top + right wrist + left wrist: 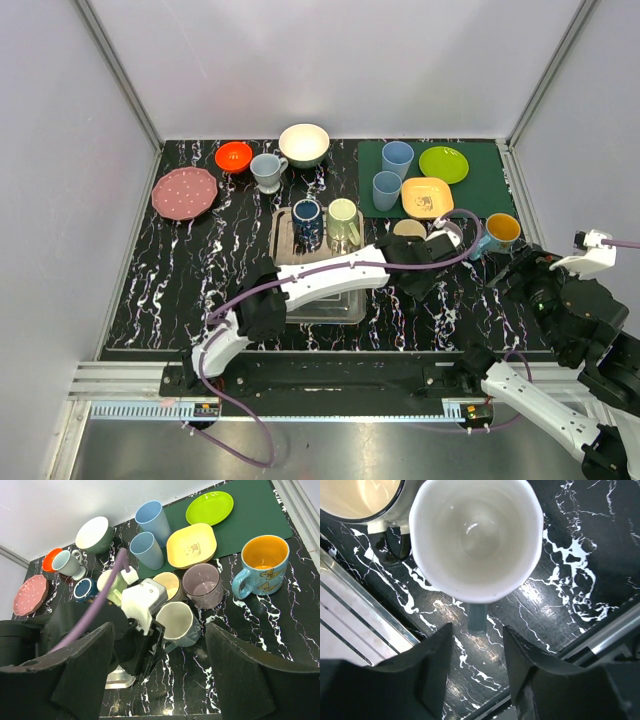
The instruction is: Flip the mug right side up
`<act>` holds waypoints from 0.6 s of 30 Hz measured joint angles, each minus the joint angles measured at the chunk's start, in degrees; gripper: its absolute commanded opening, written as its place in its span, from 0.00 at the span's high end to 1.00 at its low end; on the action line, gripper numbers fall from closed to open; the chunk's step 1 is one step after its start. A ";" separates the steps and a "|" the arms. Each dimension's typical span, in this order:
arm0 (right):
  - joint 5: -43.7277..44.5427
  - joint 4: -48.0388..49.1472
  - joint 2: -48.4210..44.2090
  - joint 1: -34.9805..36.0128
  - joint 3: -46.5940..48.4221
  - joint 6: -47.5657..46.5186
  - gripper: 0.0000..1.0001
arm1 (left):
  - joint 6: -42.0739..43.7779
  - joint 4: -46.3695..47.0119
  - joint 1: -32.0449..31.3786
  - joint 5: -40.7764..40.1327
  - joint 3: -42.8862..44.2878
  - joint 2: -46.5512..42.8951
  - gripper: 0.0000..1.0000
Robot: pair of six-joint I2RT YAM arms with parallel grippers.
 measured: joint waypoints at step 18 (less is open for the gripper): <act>-4.81 7.39 5.86 0.00 -6.64 -2.58 0.23 | -9.77 0.96 -2.93 -12.15 -38.62 -41.53 0.25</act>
